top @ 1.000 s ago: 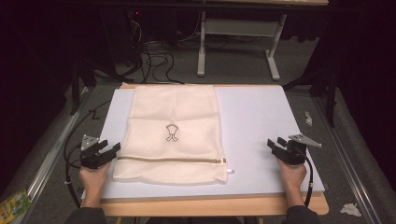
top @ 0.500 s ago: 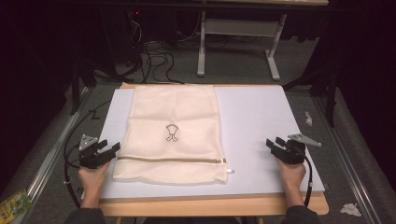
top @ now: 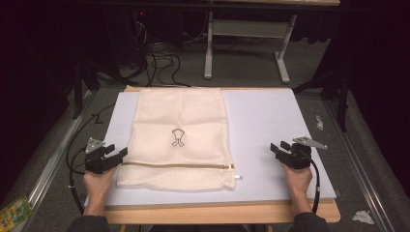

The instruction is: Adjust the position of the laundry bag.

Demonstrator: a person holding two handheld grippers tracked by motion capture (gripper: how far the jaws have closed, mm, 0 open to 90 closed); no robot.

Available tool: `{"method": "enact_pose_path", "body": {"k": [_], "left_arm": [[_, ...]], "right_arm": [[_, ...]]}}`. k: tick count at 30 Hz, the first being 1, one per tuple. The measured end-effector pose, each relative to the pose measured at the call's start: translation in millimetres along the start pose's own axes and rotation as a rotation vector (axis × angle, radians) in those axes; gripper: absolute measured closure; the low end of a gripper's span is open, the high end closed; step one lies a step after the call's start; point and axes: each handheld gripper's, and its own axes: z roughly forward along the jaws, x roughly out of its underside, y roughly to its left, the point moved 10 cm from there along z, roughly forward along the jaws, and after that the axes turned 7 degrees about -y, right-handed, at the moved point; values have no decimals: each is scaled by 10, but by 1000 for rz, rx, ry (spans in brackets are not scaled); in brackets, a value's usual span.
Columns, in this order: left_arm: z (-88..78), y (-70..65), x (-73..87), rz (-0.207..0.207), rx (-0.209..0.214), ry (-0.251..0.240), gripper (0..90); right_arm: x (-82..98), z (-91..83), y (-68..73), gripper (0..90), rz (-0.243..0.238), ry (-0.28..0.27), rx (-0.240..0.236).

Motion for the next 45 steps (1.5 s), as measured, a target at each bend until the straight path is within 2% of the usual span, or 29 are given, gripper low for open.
{"method": "enact_pose_path", "body": {"k": [4, 8, 11, 13, 15, 17, 18, 20, 23, 24, 26, 30, 33, 34, 35, 38, 44, 45], "left_arm": [[-28, -22, -5, 10, -1, 2, 428], [-47, -44, 12, 14, 11, 26, 420], [-46, -63, 17, 10, 21, 36, 410], [-38, -99, 47, 7, 34, 63, 406], [-25, -103, 76, 29, 32, 98, 402], [-21, -101, 82, 36, 32, 110, 400], [-21, -110, 74, 35, 33, 110, 399], [-15, -142, 73, 20, 37, 105, 399], [4, -176, 94, 36, 42, 126, 398], [32, -201, 92, 43, 47, 131, 398], [43, -223, 74, 34, 52, 127, 398], [89, -246, 96, 43, 55, 149, 398], [114, -234, 84, 21, 48, 147, 399], [114, -234, 84, 21, 48, 147, 400], [122, -246, 64, 25, 51, 143, 402], [131, -258, 59, 31, 53, 148, 406], [150, -268, 65, 27, 48, 155, 408], [152, -268, 63, 24, 47, 155, 410]], "right_arm": [[37, 32, 140, 580, -21, 38, -84], [62, 48, 275, 597, -23, 53, -121], [61, 58, 324, 597, -35, 52, -127], [73, 64, 414, 596, -32, 65, -143], [92, 81, 476, 596, -33, 79, -161], [105, 95, 513, 596, -38, 90, -164], [118, 127, 574, 597, -58, 103, -172], [135, 135, 650, 596, -57, 107, -186], [153, 140, 724, 594, -69, 113, -196], [159, 159, 784, 588, -93, 129, -200], [145, 160, 830, 585, -77, 131, -210], [143, 201, 945, 578, -108, 147, -231], [125, 230, 1033, 572, -112, 157, -248], [125, 230, 1033, 572, -112, 157, -248], [116, 244, 1108, 567, -118, 163, -262], [123, 272, 1197, 561, -128, 178, -281], [121, 325, 1321, 552, -132, 194, -308], [131, 350, 1377, 545, -131, 212, -316]]}}
